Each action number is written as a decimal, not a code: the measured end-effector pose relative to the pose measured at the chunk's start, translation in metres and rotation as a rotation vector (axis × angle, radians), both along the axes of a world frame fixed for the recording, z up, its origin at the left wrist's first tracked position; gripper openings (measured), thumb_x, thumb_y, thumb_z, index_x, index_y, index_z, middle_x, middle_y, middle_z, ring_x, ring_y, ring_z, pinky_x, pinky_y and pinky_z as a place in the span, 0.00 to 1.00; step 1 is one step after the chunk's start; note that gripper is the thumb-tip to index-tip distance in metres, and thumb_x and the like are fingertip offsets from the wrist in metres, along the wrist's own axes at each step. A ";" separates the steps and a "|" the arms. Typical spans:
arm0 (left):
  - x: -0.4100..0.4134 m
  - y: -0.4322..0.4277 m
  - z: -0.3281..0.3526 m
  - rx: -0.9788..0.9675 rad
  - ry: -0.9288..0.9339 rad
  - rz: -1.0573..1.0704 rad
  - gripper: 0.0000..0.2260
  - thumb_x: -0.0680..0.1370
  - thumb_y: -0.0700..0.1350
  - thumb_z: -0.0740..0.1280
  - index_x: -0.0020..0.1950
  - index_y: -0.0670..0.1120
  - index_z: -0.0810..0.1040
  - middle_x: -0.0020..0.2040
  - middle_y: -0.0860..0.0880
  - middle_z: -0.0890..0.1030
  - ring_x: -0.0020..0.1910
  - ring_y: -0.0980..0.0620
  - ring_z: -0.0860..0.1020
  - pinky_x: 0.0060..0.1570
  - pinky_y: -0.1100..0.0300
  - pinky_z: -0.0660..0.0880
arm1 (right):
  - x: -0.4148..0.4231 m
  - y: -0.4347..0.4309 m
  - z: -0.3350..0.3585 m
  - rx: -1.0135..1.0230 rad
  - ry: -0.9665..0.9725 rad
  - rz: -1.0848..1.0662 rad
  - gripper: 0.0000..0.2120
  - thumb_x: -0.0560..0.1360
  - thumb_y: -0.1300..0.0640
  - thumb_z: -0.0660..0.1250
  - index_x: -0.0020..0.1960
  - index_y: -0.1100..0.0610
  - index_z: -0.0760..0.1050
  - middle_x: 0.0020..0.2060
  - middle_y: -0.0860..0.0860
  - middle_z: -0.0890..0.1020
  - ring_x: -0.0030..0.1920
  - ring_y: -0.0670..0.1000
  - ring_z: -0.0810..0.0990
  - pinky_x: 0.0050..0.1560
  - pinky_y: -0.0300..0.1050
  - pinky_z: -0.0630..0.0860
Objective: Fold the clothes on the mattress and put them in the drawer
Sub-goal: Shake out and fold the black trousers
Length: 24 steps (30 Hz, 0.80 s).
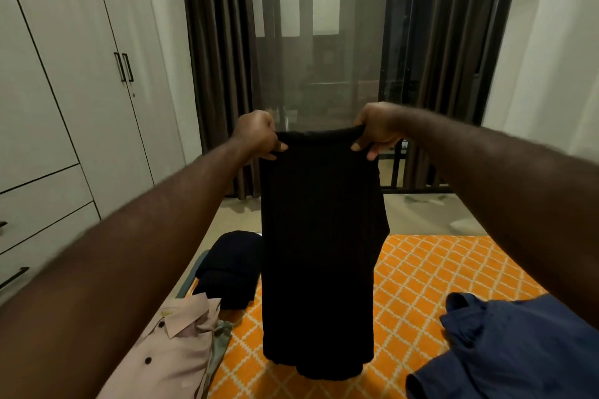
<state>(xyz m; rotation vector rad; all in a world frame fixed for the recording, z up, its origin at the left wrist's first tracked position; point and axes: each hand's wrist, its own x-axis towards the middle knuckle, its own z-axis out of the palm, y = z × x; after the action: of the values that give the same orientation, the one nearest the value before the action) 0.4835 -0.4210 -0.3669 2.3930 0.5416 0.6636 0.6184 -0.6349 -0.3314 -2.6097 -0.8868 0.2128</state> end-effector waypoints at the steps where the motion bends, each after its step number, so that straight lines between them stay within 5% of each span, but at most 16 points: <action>1: 0.008 0.002 -0.004 -0.043 0.004 -0.005 0.11 0.74 0.37 0.76 0.46 0.45 0.73 0.51 0.44 0.80 0.49 0.47 0.83 0.40 0.58 0.82 | 0.007 0.002 -0.005 0.053 0.050 -0.027 0.08 0.78 0.61 0.71 0.56 0.55 0.77 0.46 0.57 0.84 0.35 0.50 0.86 0.31 0.40 0.81; 4: 0.037 0.016 -0.021 -0.086 -0.002 -0.014 0.10 0.74 0.38 0.75 0.48 0.46 0.75 0.51 0.45 0.81 0.49 0.49 0.83 0.44 0.58 0.82 | 0.032 0.015 -0.025 0.163 0.096 -0.100 0.10 0.78 0.63 0.70 0.59 0.58 0.77 0.49 0.58 0.84 0.43 0.53 0.88 0.42 0.46 0.85; 8: 0.076 0.040 -0.042 -0.134 -0.176 -0.056 0.09 0.74 0.38 0.75 0.49 0.43 0.77 0.51 0.46 0.81 0.51 0.49 0.82 0.51 0.51 0.83 | 0.067 0.032 -0.048 0.265 -0.085 -0.124 0.07 0.78 0.59 0.71 0.57 0.56 0.79 0.51 0.54 0.83 0.49 0.51 0.85 0.53 0.49 0.84; 16: 0.087 0.043 -0.060 -0.082 -0.499 -0.049 0.09 0.72 0.37 0.76 0.45 0.43 0.77 0.47 0.51 0.83 0.48 0.54 0.83 0.49 0.55 0.83 | 0.066 0.028 -0.098 0.699 -0.587 -0.100 0.05 0.76 0.66 0.69 0.50 0.60 0.82 0.49 0.55 0.83 0.50 0.53 0.81 0.53 0.52 0.82; 20: 0.034 0.031 -0.164 0.180 -0.415 -0.183 0.13 0.70 0.32 0.74 0.40 0.50 0.76 0.43 0.47 0.82 0.44 0.50 0.81 0.44 0.51 0.80 | 0.022 -0.007 -0.212 0.667 -0.640 0.057 0.08 0.71 0.70 0.72 0.48 0.61 0.83 0.47 0.55 0.83 0.49 0.53 0.80 0.52 0.43 0.76; 24: -0.047 0.005 -0.316 0.228 -0.195 -0.398 0.13 0.67 0.28 0.70 0.38 0.46 0.76 0.38 0.46 0.79 0.39 0.51 0.75 0.38 0.59 0.70 | -0.045 -0.050 -0.367 0.477 -0.379 0.195 0.09 0.67 0.67 0.70 0.45 0.57 0.83 0.45 0.53 0.85 0.47 0.57 0.84 0.51 0.38 0.72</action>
<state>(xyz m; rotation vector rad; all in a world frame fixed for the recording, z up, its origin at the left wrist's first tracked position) 0.4365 -0.4160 -0.6824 2.5028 -0.0991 0.7967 0.5737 -0.6847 -0.6989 -2.1456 -1.1527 -0.4101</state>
